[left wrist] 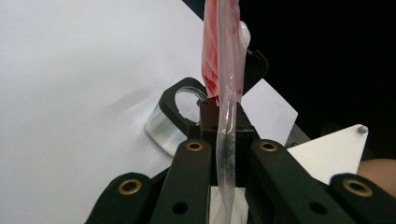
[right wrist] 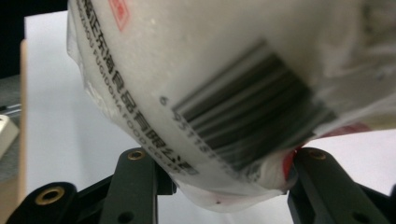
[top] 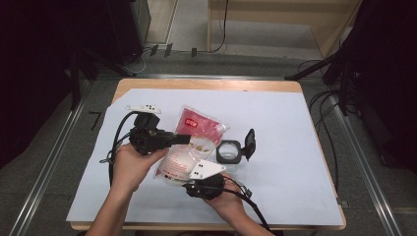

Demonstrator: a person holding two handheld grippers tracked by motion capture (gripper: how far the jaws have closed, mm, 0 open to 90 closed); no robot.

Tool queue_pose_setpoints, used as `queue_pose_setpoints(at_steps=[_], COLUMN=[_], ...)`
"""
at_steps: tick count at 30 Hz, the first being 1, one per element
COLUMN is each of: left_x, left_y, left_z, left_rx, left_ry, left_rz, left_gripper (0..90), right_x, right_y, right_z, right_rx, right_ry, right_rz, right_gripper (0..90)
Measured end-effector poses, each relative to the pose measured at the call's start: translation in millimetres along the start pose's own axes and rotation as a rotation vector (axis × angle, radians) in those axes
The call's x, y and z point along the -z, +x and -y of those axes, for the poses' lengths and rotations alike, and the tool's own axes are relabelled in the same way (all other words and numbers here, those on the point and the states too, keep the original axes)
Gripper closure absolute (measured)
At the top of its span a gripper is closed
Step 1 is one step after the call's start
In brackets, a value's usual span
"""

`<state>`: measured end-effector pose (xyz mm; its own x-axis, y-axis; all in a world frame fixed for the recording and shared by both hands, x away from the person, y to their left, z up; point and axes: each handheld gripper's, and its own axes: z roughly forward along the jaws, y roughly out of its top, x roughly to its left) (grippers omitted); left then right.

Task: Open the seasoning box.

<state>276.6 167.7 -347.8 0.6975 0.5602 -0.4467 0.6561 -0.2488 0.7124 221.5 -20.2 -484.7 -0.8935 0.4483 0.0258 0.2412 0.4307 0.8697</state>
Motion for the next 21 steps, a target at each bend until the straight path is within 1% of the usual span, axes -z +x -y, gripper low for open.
queue_pose_setpoints(at_steps=[1, 2, 3, 4, 5, 6, 7, 8, 9, 10, 11, 12, 13, 14, 16, 17, 18, 21], left_x=[-0.6, -1.4, -1.4, -2.2, -2.7, -2.7, -3.8, -7.0, -7.0, -8.3, -10.0, -13.2, -13.2, -17.4, -19.3, -20.9, -23.9, -25.9], left_y=[0.6, 1.8, 1.8, 3.2, 3.4, 3.4, 3.5, 5.0, 5.0, 5.9, 6.4, 7.4, 7.4, 7.1, 6.7, 6.3, 5.1, 3.8], left_z=[0.0, 0.1, 0.1, 0.6, 1.0, 1.0, 1.2, 0.7, 0.7, 0.9, 1.4, 1.8, 1.8, 2.1, 2.1, 1.7, 1.3, 0.8], left_rx=[-0.012, -0.035, -0.035, -0.074, -0.093, -0.093, -0.099, -0.099, -0.099, -0.102, -0.105, -0.113, -0.113, -0.104, -0.112, -0.100, -0.086, -0.079], left_ry=[-0.002, 0.001, 0.001, -0.002, -0.011, -0.011, -0.016, 0.003, 0.003, 0.006, 0.001, 0.007, 0.007, 0.010, 0.012, 0.021, 0.029, 0.035], left_rz=[0.005, 0.013, 0.013, 0.023, 0.023, 0.023, 0.025, 0.032, 0.032, 0.040, 0.049, 0.059, 0.059, 0.071, 0.068, 0.073, 0.068, 0.067], left_gripper=[88.6, 87.9, 87.2, 86.6, 86.2, 85.4, 85.4, 83.1, 82.4, 82.2, 82.2, 82.0, 82.0, 82.0, 82.0, 82.1, 82.0, 81.9], right_x=[0.0, 1.1, 1.1, 2.7, 3.8, 3.8, 4.7, 6.4, 6.4, 8.0, 8.0, 8.7, 8.7, 9.1, 8.9, 8.7, 8.3, 8.0], right_y=[0.0, -0.6, -0.6, -1.8, -2.0, -2.0, -2.7, -4.2, -4.2, -4.5, -4.5, -4.1, -4.1, -3.0, -2.3, -1.5, 0.0, 0.9], right_z=[0.0, -1.2, -1.2, -2.9, -3.9, -3.9, -4.8, -6.4, -6.4, -7.9, -7.9, -8.8, -8.8, -9.5, -9.8, -10.2, -10.8, -11.2], right_rx=[0.000, -0.005, -0.005, -0.017, -0.025, -0.025, -0.032, -0.052, -0.052, -0.074, -0.074, -0.081, -0.081, -0.096, -0.099, -0.102, -0.102, -0.111], right_ry=[0.000, -0.001, -0.001, 0.001, 0.002, 0.002, 0.001, -0.004, -0.004, -0.003, -0.003, 0.002, 0.002, 0.005, 0.008, 0.009, 0.015, 0.019], right_rz=[0.000, -0.020, -0.020, -0.044, -0.047, -0.047, -0.057, -0.075, -0.075, -0.096, -0.096, -0.108, -0.108, -0.119, -0.125, -0.127, -0.127, -0.125], right_gripper=[58.3, 58.4, 58.4, 58.5, 58.5, 58.5, 58.6, 58.6, 58.6, 58.6, 58.6, 58.6, 58.6, 58.6, 58.7, 58.8, 58.9, 58.9])
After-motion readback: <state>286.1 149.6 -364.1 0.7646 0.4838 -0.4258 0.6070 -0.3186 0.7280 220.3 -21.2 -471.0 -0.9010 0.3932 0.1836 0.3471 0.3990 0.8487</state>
